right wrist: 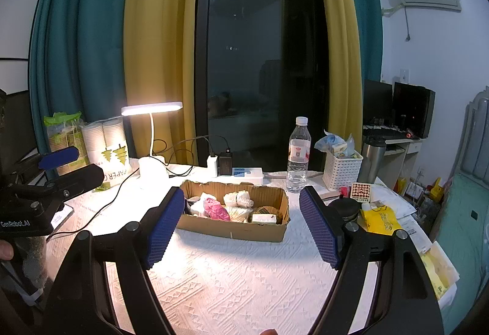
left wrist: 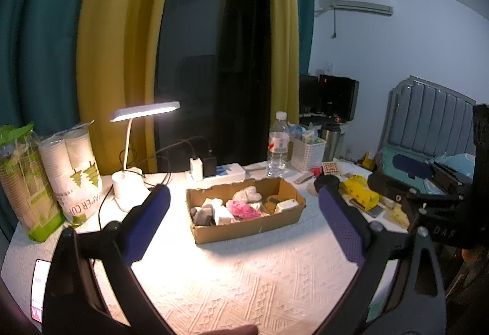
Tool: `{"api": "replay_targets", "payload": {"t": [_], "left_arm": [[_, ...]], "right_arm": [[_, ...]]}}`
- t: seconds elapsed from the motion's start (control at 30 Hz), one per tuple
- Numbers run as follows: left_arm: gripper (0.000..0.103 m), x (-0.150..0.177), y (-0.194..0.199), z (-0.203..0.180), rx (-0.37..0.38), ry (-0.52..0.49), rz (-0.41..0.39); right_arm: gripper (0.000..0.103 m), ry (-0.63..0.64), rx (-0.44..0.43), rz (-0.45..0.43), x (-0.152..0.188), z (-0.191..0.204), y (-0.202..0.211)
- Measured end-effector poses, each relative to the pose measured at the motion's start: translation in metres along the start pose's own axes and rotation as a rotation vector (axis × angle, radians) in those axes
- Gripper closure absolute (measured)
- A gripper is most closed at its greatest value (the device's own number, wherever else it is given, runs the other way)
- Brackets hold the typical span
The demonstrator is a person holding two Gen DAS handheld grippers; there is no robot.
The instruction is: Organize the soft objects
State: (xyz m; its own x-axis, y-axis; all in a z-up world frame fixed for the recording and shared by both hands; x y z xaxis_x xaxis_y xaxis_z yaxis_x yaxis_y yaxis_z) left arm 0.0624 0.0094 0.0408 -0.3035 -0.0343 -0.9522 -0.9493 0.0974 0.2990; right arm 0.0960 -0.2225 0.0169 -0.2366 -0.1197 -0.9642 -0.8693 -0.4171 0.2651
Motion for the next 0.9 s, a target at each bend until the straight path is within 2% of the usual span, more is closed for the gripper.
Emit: {"api": "replay_targets", "payload": {"t": [0.9], "left_arm": [[0.004, 0.0006, -0.0004, -0.0020, 0.002, 0.002, 0.001]], "right_arm": [[0.023, 0.001, -0.002, 0.004, 0.0017, -0.0003, -0.0008]]}}
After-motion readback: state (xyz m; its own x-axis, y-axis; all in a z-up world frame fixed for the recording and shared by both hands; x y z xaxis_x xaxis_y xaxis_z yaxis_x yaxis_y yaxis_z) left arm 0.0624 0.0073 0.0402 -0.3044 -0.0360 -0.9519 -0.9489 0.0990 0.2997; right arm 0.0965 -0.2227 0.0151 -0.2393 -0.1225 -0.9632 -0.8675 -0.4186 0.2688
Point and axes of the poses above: each gripper's, at about its wrist camera, not at the fingertips, and y roughly against the way its jaws point, z to its left, x to its underside, the point moved 3 cm from there along -y, roughly the way its jaws point, and after that the axes turned 1 degree about -y, right-handed, at the moved point
